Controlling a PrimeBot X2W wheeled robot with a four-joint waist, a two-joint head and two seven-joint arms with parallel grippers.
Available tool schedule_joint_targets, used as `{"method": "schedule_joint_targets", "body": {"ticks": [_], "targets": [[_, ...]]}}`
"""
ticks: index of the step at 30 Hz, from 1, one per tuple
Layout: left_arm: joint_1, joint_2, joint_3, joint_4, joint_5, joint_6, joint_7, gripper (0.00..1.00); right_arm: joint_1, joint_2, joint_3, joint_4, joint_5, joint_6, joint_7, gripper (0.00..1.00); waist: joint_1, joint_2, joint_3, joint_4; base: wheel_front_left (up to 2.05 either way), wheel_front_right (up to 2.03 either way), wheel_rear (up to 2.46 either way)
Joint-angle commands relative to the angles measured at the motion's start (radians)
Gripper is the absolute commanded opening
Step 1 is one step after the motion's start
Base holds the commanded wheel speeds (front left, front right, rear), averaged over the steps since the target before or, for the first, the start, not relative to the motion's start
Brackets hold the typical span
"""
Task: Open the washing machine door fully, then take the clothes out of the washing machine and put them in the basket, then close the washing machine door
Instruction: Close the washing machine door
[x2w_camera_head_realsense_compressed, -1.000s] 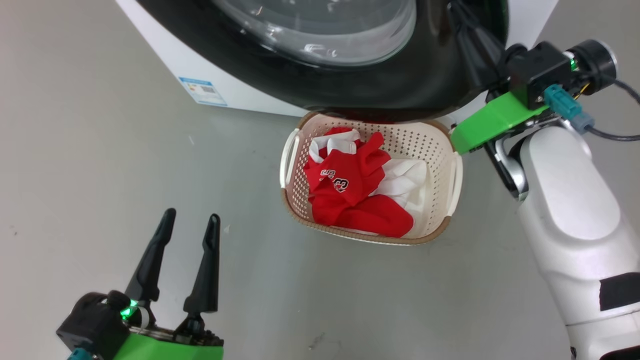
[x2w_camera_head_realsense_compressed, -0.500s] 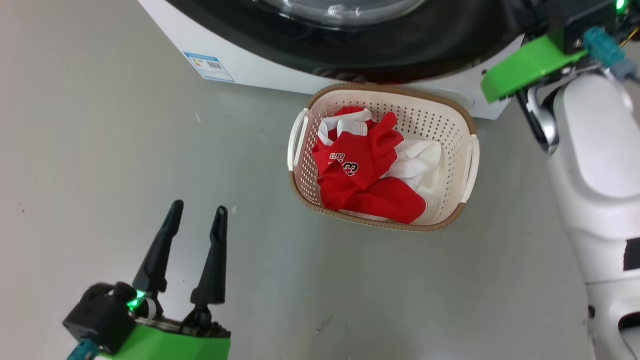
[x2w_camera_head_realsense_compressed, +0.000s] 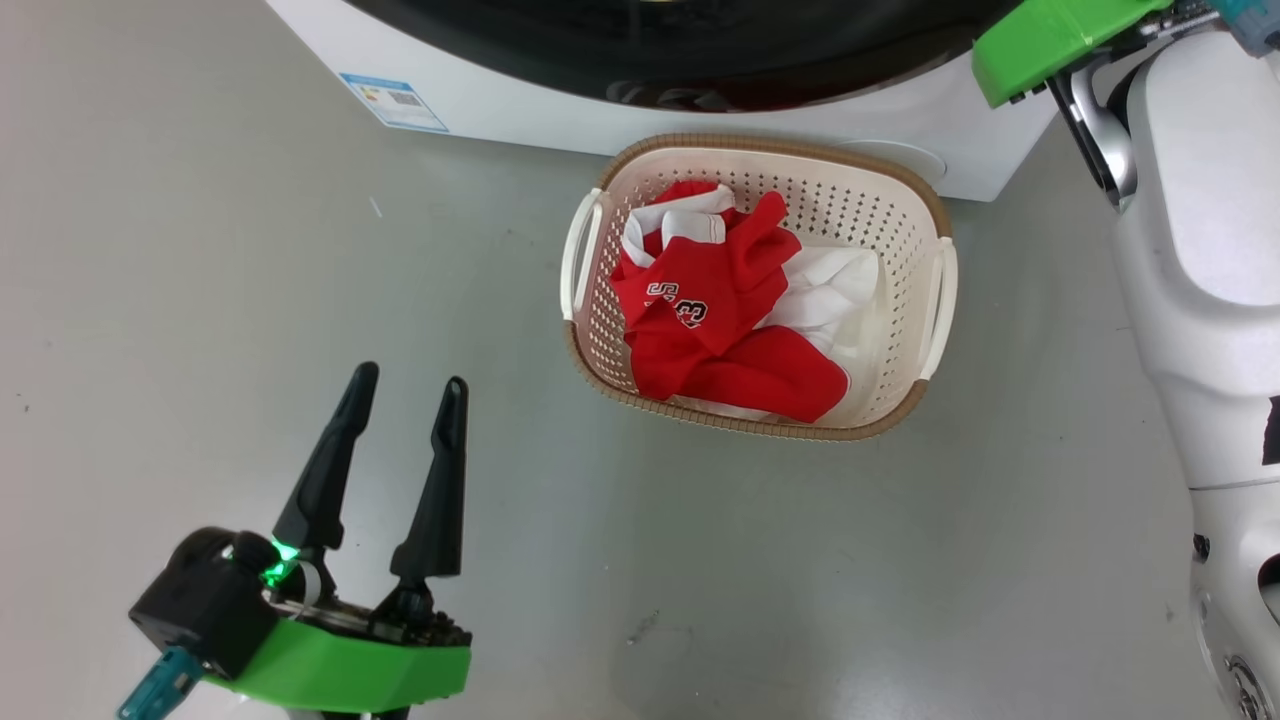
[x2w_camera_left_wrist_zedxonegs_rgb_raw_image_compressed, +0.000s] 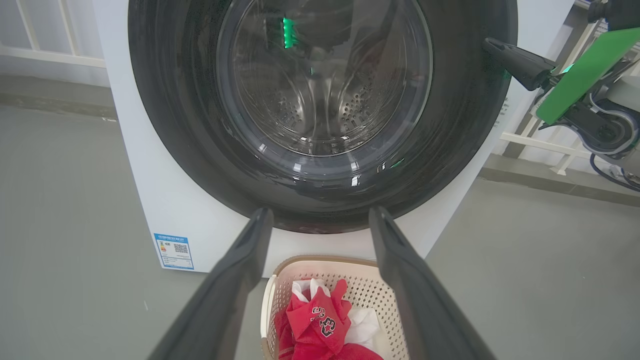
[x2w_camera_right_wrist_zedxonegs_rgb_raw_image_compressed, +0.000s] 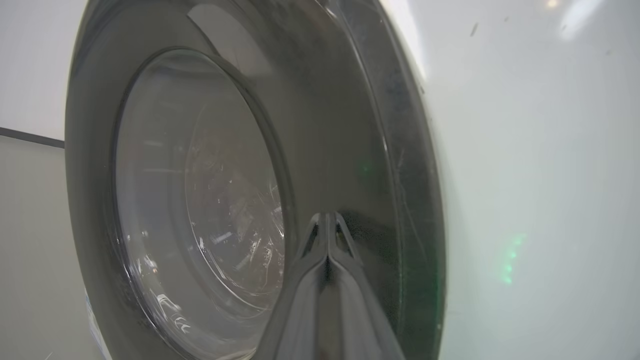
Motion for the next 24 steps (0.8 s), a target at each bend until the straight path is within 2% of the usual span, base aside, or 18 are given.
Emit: {"method": "schedule_joint_targets", "body": {"ticks": [1, 13, 14, 15, 16, 17, 24], "targets": [[-0.016, 0.025, 0.028, -0.018, -0.003, -0.006, -0.009, 1.0, -0.044, 0.01, -0.011, -0.015, -0.007, -0.01, 0.003, 0.0, 0.0, -0.0001, 0.003, -0.004, 0.0, 0.0, 0.0], [-0.02, 0.032, 0.038, -0.004, -0.014, -0.006, -0.009, 1.0, 0.028, 0.04, -0.018, -0.041, 0.057, -0.01, 0.003, 0.0, 0.0, -0.0001, -0.034, -0.041, 0.0, 0.0, 0.0], [-0.02, 0.034, 0.038, -0.003, -0.016, -0.006, -0.009, 1.0, 0.044, 0.042, -0.011, -0.046, 0.066, -0.01, 0.003, 0.21, 0.0, -0.0001, -0.04, -0.047, 0.0, 0.0, 0.0], [-0.019, 0.035, 0.038, 0.0, -0.019, -0.006, -0.009, 1.0, 0.06, 0.044, -0.005, -0.053, 0.077, -0.01, 0.003, 0.46, 0.0, -0.0001, -0.047, -0.053, 0.0, 0.0, 0.0], [-0.018, 0.035, 0.042, 0.003, -0.02, -0.006, -0.009, 1.0, 0.077, 0.046, 0.002, -0.062, 0.086, -0.01, 0.003, 0.85, 0.0, -0.0001, -0.053, -0.06, 0.0, 0.0, 0.0], [-0.018, 0.035, 0.046, 0.006, -0.021, -0.006, -0.009, 1.0, 0.095, 0.048, 0.009, -0.071, 0.092, -0.01, 0.003, 1.0, 0.0, -0.0001, -0.059, -0.068, 0.0, 0.0, 0.0], [-0.015, 0.03, 0.063, 0.017, -0.03, -0.006, -0.009, 1.0, 0.233, 0.054, 0.051, -0.13, 0.137, -0.01, 0.003, 1.0, 0.0, -0.0001, -0.113, -0.132, 0.0, 0.0, 0.0]]}}
